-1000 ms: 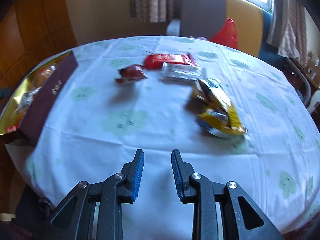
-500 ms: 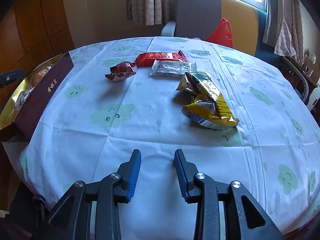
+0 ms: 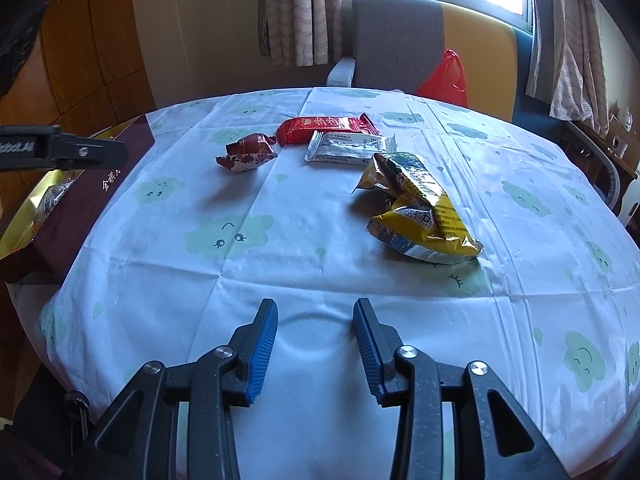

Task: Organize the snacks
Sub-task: 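Withdraw the right gripper from the tin while the left gripper moves toward the dark red candy, then grasp the dark red wrapped candy with the left gripper, then grasp the yellow snack bag with the right gripper while the left gripper holds the candy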

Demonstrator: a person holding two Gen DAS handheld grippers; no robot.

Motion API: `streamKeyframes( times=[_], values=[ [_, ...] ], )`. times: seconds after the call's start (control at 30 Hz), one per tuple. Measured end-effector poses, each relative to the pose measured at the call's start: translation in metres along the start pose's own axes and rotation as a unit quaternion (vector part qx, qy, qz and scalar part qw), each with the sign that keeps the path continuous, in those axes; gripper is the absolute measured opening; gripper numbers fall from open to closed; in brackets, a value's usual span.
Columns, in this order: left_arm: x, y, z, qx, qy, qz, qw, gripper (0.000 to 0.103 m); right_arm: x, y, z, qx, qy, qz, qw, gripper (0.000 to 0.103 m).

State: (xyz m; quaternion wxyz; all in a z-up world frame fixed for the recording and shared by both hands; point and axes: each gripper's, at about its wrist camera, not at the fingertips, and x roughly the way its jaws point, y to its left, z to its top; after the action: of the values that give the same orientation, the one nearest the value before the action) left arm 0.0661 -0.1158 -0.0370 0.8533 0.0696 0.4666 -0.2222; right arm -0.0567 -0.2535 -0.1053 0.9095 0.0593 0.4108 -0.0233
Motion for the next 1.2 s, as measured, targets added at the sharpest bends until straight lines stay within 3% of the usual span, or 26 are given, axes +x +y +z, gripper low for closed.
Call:
streamKeyframes(
  times=[0.13, 0.3, 0.5, 0.53, 0.57, 0.6, 0.67, 1.03, 1.2],
  values=[
    [0.024, -0.002, 0.021, -0.045, 0.035, -0.047, 0.9973, 0.065, 0.0, 0.001, -0.002, -0.002, -0.006, 0.005, 1.0, 0.046],
    [0.051, -0.011, 0.05, -0.077, 0.049, -0.075, 0.9929, 0.069, 0.0, 0.002, -0.003, -0.008, -0.01, 0.011, 1.0, 0.051],
    [0.101, -0.014, 0.072, -0.106, 0.082, -0.049, 0.9898, 0.071, -0.001, 0.002, -0.004, -0.013, -0.014, 0.022, 1.0, 0.054],
    [0.108, -0.014, 0.073, -0.105, 0.085, -0.043, 0.9899, 0.069, -0.001, 0.002, -0.004, -0.014, -0.015, 0.023, 1.0, 0.055],
    [0.114, -0.014, 0.074, -0.101, 0.091, -0.038, 0.99, 0.061, -0.002, 0.002, -0.005, -0.015, -0.016, 0.024, 0.999, 0.055],
    [0.117, -0.016, 0.072, -0.089, 0.093, -0.026, 0.9913, 0.054, -0.002, 0.002, -0.005, -0.016, -0.016, 0.024, 0.999, 0.056],
    [0.113, -0.023, 0.066, -0.049, 0.077, -0.016, 0.9957, 0.028, -0.002, 0.002, -0.005, -0.018, -0.017, 0.026, 0.999, 0.056],
    [0.058, -0.033, -0.021, 0.071, 0.031, -0.008, 0.997, 0.025, -0.002, 0.002, -0.002, -0.023, -0.006, 0.031, 0.999, 0.058],
    [0.044, -0.029, -0.046, 0.091, 0.011, -0.008, 0.9958, 0.025, 0.001, 0.002, 0.005, -0.028, 0.018, 0.03, 0.999, 0.057]
  ],
)
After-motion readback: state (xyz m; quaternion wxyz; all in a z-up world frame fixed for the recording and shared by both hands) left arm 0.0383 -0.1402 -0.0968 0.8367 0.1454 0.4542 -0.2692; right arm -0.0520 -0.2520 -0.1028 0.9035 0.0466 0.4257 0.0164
